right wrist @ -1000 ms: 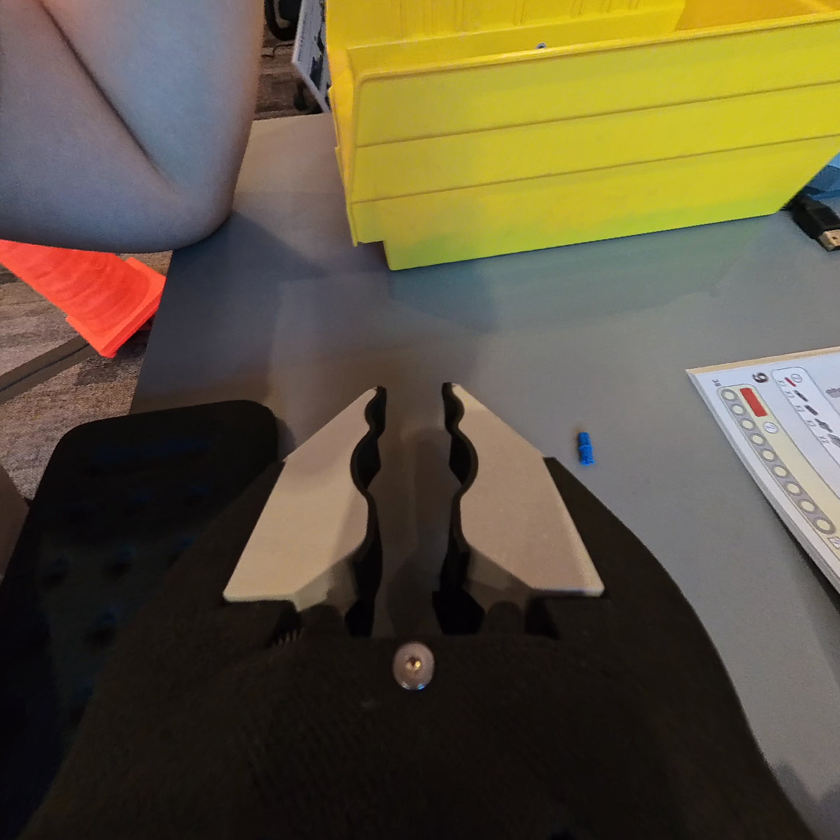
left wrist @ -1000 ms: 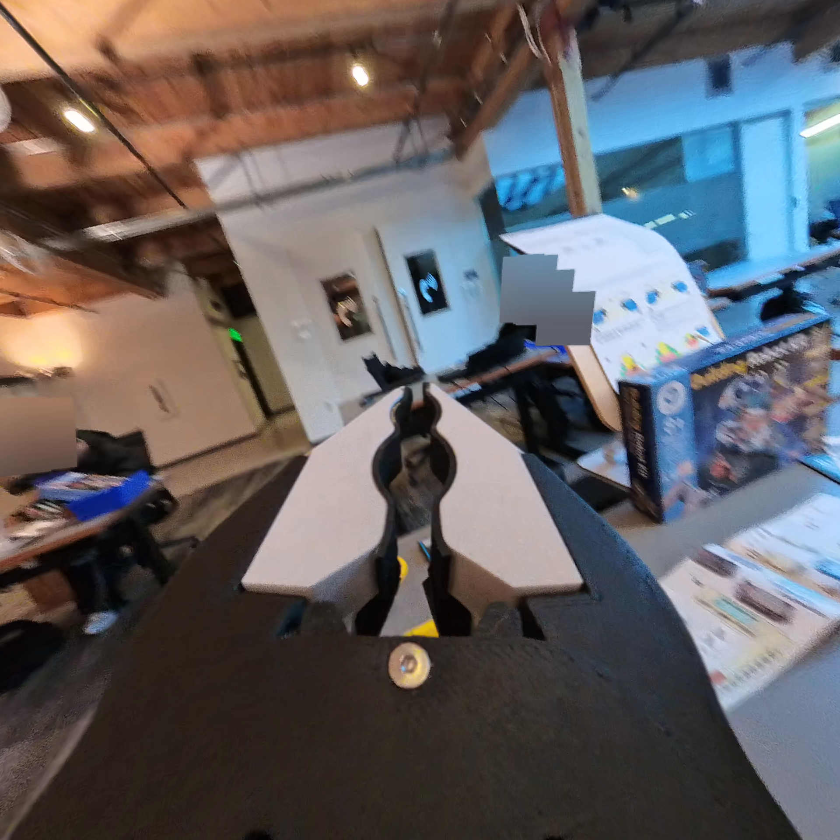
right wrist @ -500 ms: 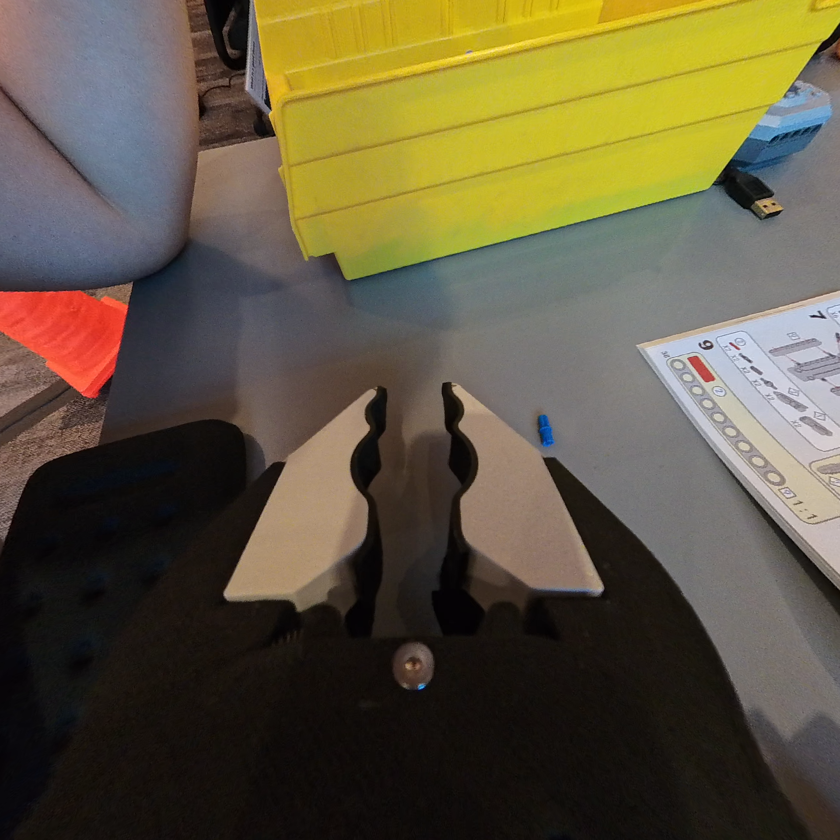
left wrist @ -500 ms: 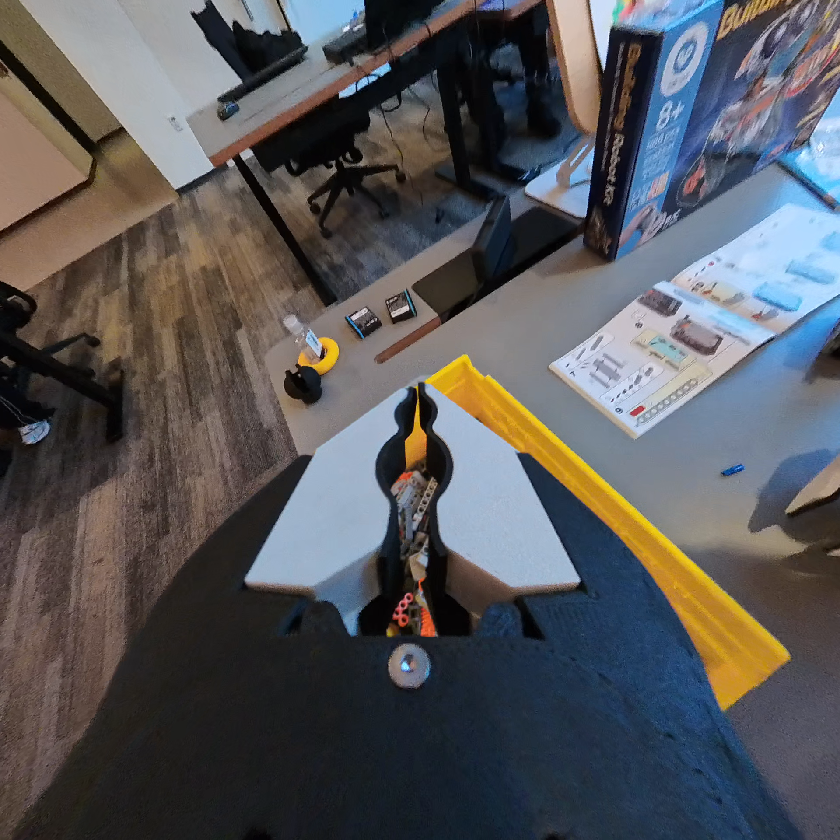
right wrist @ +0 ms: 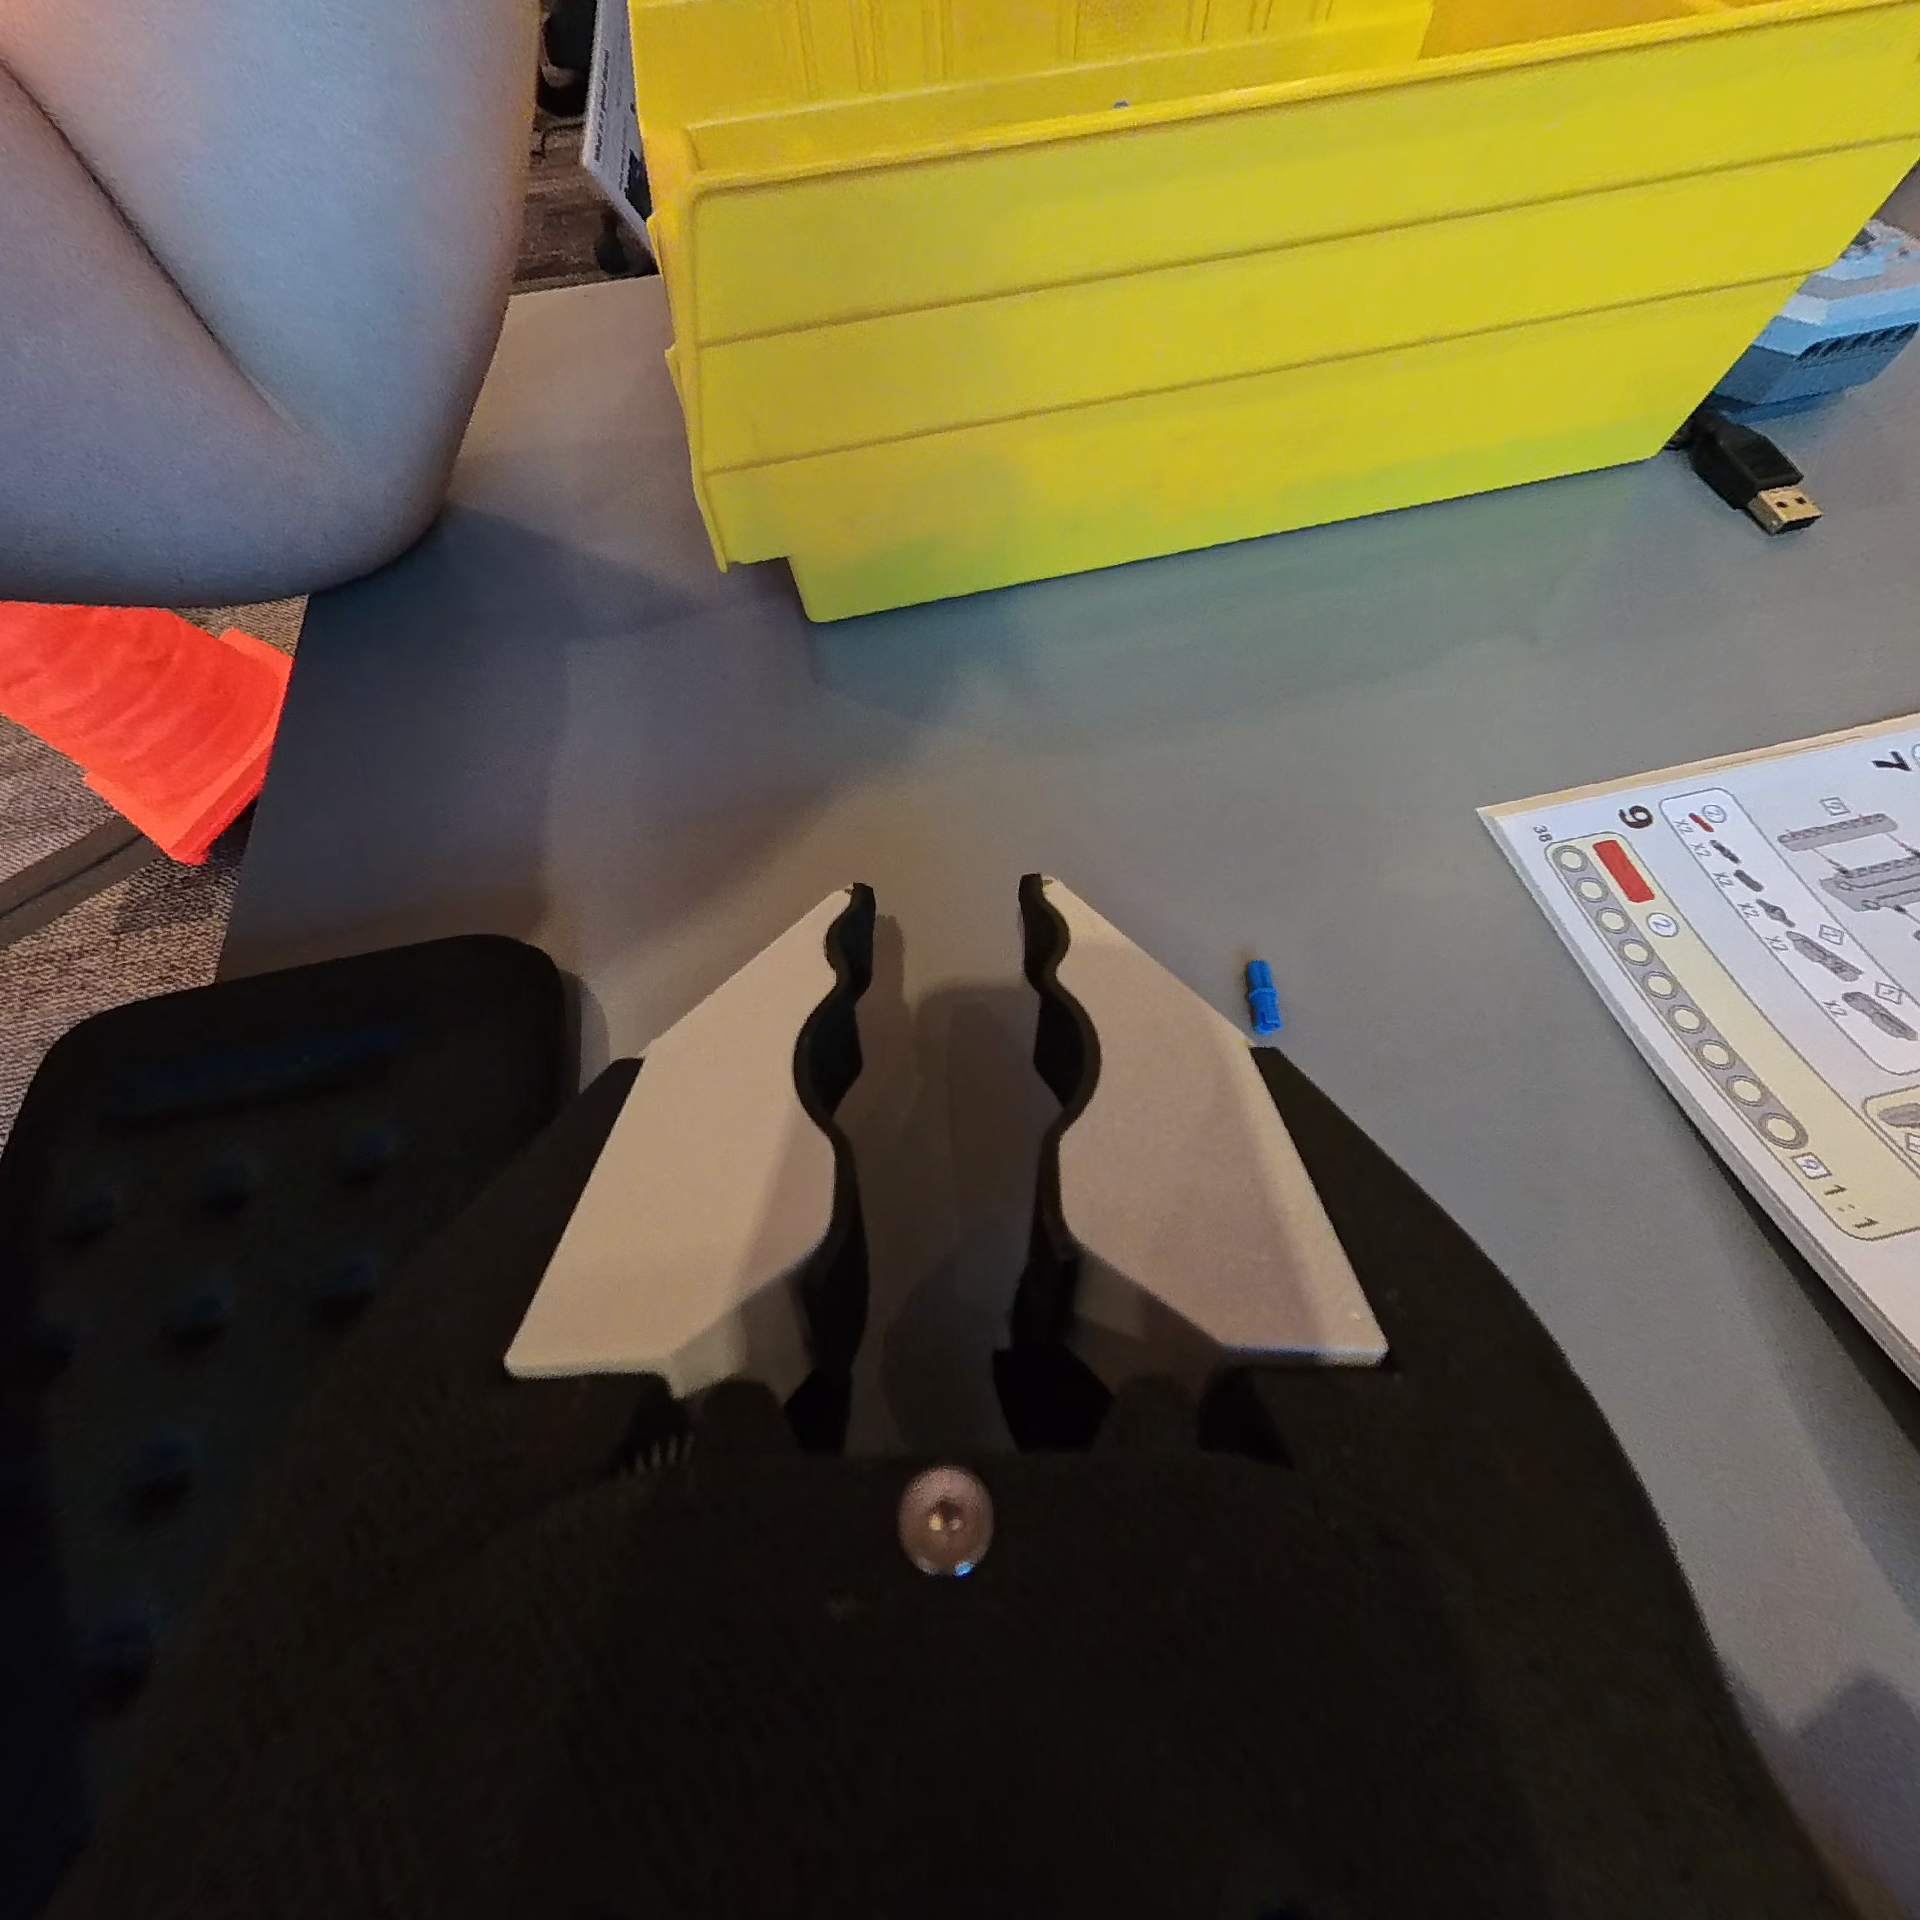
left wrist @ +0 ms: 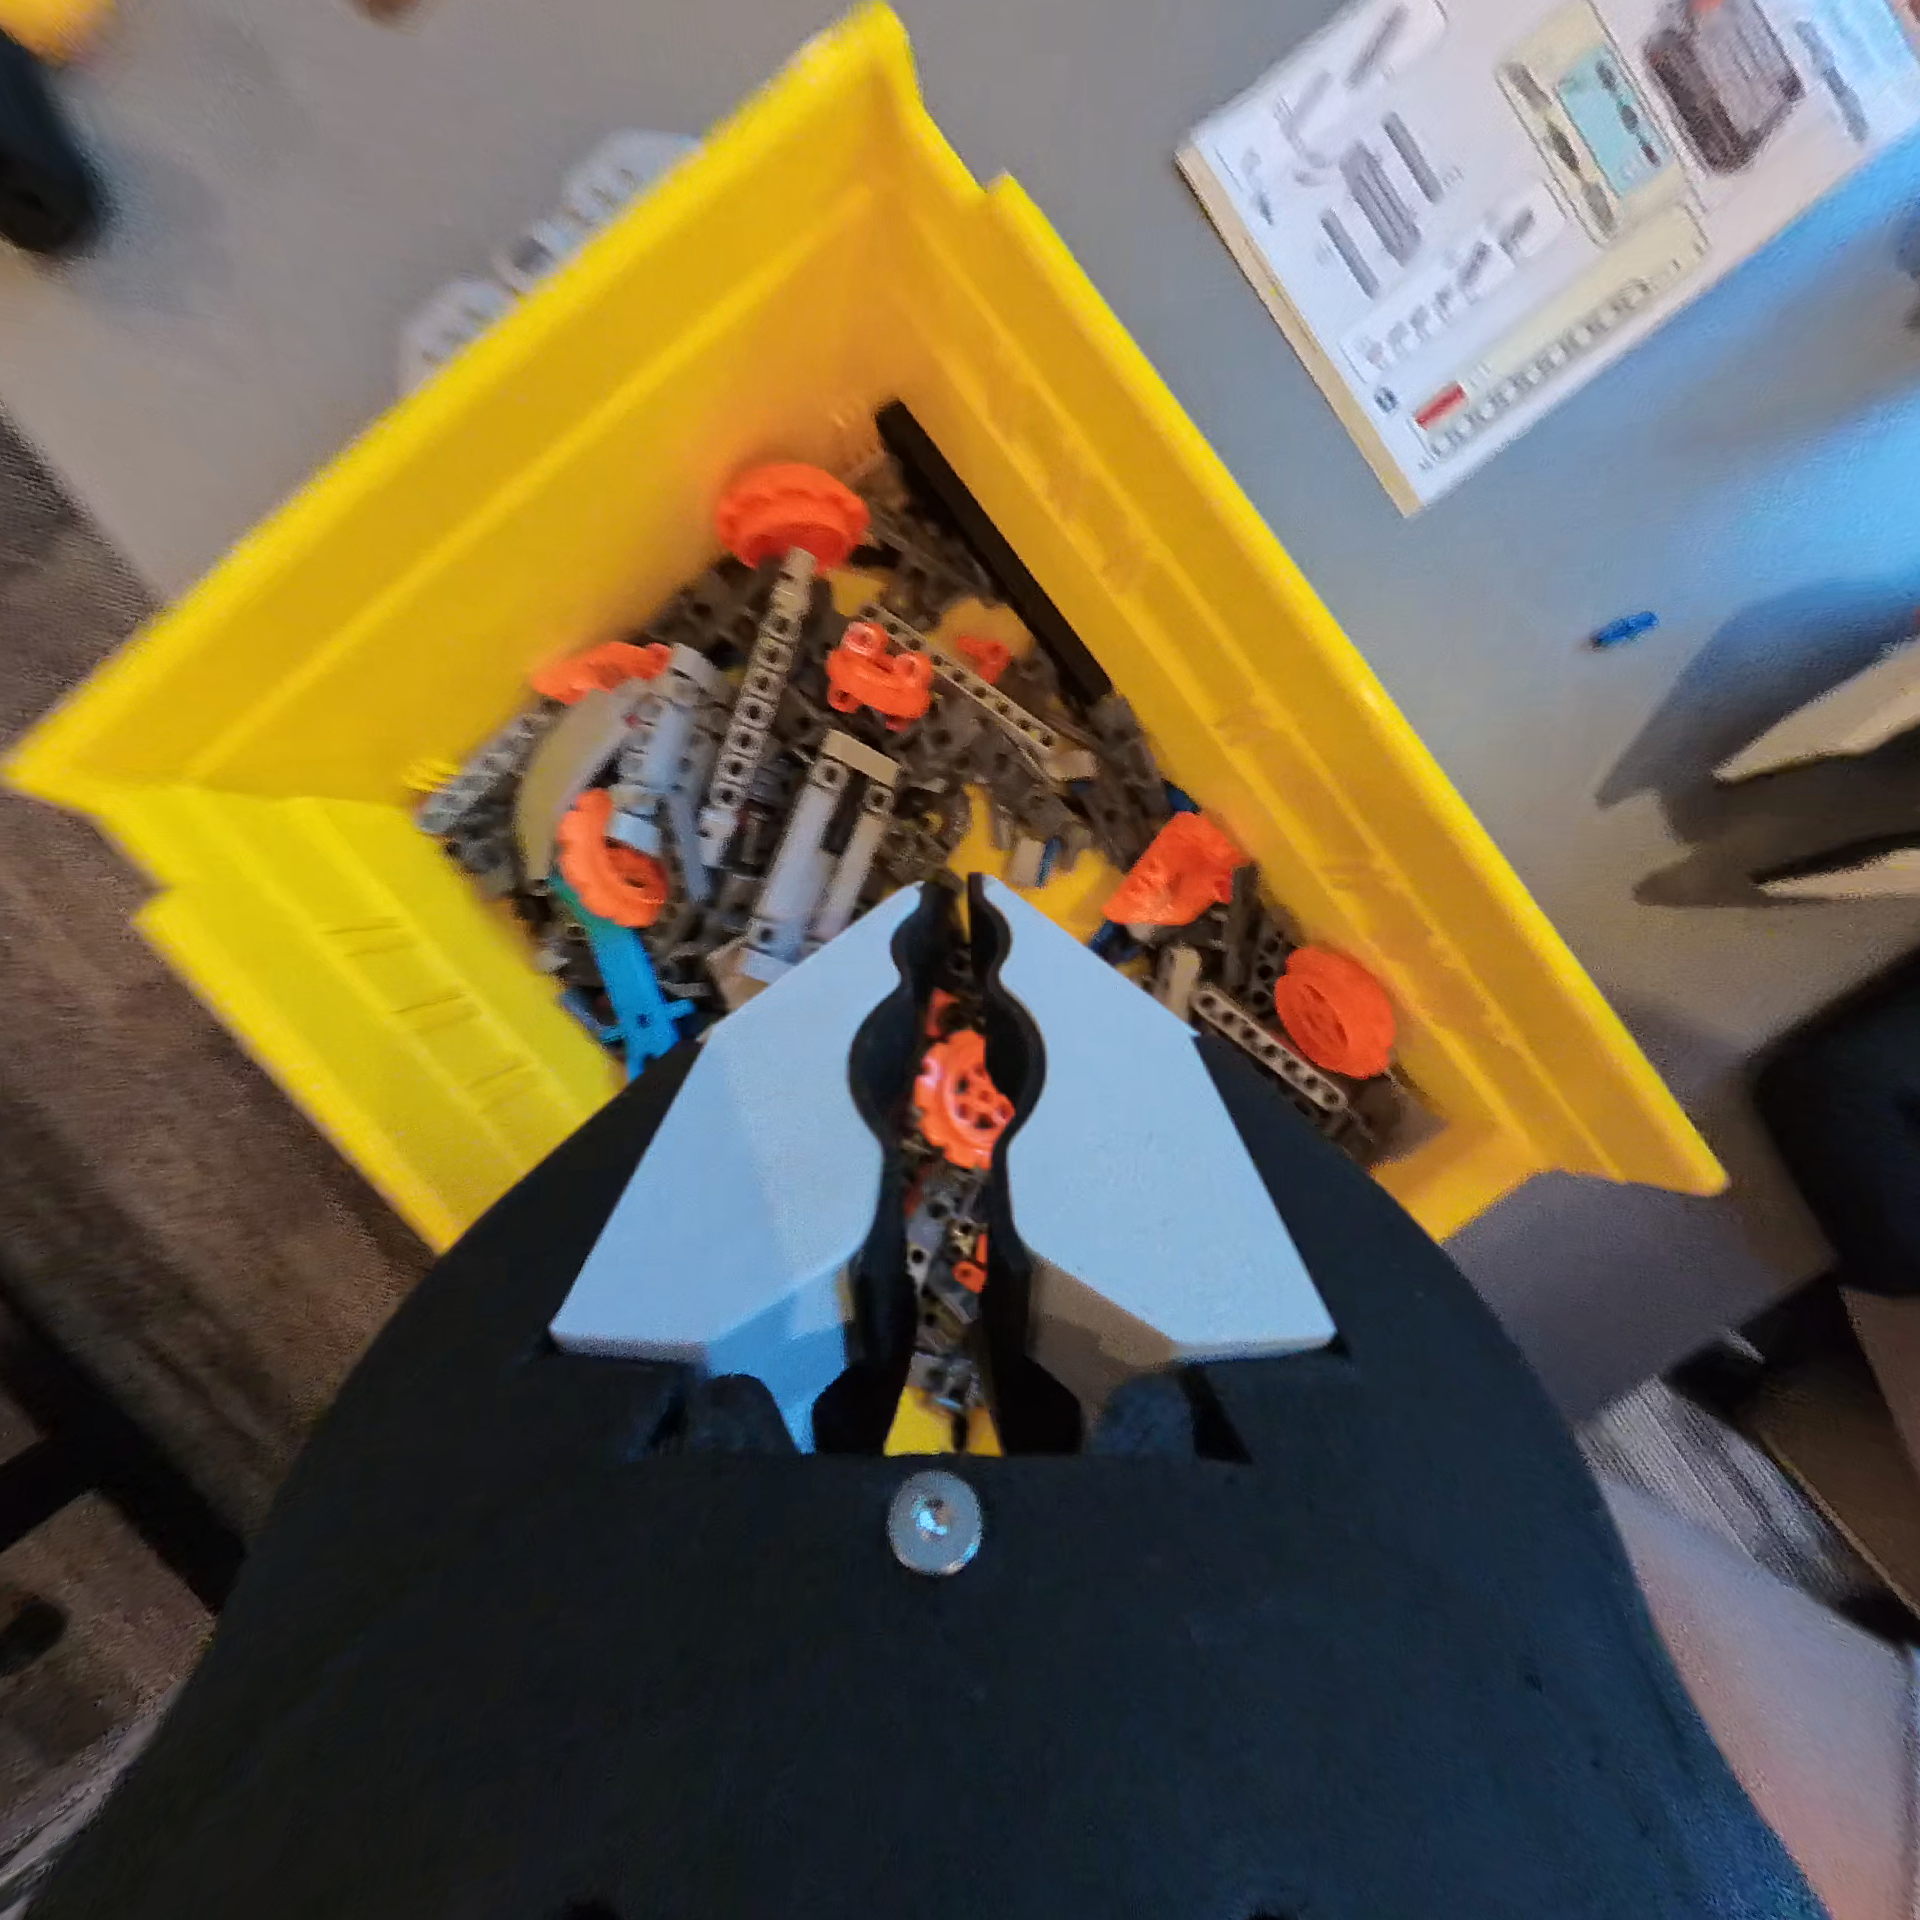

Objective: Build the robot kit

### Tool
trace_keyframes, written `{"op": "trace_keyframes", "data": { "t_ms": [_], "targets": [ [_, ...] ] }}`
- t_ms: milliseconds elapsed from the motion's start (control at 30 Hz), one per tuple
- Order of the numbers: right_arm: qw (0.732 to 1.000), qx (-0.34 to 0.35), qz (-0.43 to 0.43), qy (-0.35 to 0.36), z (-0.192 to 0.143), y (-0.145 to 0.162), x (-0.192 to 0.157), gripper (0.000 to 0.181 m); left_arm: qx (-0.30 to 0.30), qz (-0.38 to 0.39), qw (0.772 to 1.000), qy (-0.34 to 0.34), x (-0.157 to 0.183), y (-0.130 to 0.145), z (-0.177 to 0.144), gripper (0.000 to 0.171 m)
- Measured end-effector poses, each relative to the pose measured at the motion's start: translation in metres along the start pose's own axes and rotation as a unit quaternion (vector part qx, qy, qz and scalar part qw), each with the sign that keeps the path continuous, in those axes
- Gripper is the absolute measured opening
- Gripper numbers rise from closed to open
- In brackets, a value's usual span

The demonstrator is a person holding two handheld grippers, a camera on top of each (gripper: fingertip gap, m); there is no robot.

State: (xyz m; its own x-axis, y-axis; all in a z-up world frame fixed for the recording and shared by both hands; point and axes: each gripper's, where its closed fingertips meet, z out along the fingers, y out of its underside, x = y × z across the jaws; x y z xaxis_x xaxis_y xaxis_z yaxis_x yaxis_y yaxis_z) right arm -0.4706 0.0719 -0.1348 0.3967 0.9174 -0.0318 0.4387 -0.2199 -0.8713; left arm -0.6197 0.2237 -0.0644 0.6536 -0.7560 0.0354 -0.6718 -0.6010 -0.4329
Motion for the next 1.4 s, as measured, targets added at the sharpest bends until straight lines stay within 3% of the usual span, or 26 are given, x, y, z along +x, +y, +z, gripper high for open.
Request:
{"op": "trace_keyframes", "data": {
  "t_ms": [133,300,700,1400],
  "targets": [
    [1.000,-0.002,0.002,-0.002,0.000,0.001,0.000,0.029,-0.081,0.022,0.995,0.052,0.016,0.022,0.020,0.018],
    [1.000,-0.004,0.003,-0.005,0.001,0.001,-0.001,0.029,-0.124,0.025,0.989,0.075,0.024,0.025,0.039,0.032],
    [1.000,-0.008,-0.003,-0.008,0.002,0.002,-0.003,0.028,-0.178,0.070,0.980,0.059,0.020,0.033,0.060,0.027],
    [1.000,-0.015,-0.009,-0.014,0.002,0.004,-0.005,0.028,-0.263,0.083,0.960,0.039,0.010,0.055,0.080,0.013]
  ]
}}
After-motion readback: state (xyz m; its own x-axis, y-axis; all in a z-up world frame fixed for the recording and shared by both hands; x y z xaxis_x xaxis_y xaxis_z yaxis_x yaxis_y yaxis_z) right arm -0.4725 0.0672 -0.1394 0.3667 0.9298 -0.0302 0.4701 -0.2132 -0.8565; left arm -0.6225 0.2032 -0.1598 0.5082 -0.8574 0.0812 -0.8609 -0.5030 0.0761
